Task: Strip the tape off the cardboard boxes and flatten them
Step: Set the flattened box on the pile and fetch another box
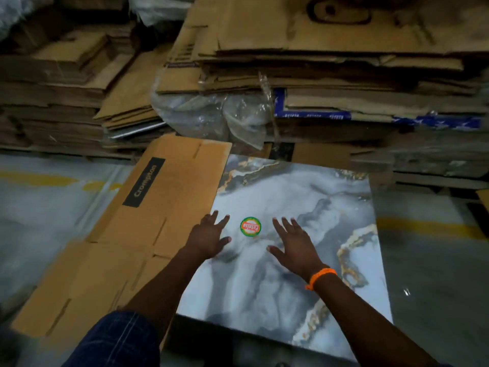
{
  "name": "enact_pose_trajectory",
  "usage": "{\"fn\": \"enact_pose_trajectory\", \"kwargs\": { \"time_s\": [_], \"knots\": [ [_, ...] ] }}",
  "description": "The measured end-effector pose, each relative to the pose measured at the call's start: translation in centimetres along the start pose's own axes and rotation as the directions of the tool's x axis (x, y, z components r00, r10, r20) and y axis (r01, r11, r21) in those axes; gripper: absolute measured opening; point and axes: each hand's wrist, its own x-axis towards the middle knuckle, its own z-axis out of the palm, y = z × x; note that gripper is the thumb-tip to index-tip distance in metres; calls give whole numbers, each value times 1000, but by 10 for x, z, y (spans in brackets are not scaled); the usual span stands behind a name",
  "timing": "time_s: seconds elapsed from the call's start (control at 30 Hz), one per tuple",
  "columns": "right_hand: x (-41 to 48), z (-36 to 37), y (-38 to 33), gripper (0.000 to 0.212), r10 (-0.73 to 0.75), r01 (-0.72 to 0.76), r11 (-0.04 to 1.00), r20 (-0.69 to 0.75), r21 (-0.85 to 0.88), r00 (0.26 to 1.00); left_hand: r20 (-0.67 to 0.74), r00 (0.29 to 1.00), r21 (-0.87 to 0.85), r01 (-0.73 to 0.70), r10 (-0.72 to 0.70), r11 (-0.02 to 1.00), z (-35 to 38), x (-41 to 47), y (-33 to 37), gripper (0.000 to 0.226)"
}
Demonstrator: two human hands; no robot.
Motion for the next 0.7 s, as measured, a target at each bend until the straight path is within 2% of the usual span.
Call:
{"fn": "enact_pose_trajectory", "kwargs": {
  "time_s": [0.13,0.23,0.33,0.4,0.47,0.6,0.7],
  "knots": [
    [46,-90,13,79,-2,17,996,-177,84,984,-229,961,-22,-162,153,987,-110,48,67,68],
    [91,-172,9,65,-83,138,983,-371,122,925,-441,855,-18,-311,271,950,-210,84,121,63],
    [138,-255,6,50,-145,216,974,-541,70,828,-572,754,39,-369,324,928,-297,119,161,61],
    [163,-306,8,48,-122,167,986,-586,23,801,-612,711,54,-400,347,915,-341,143,176,62],
    [187,-349,17,56,-98,106,994,-599,-22,795,-623,700,45,-411,348,910,-371,169,185,64],
    [225,-417,60,59,-47,-19,996,-666,-92,745,-621,697,22,-443,360,896,-394,219,203,63],
    [239,-459,101,54,10,-118,987,-686,-111,727,-626,669,26,-496,401,868,-399,244,218,61]
  ]
}}
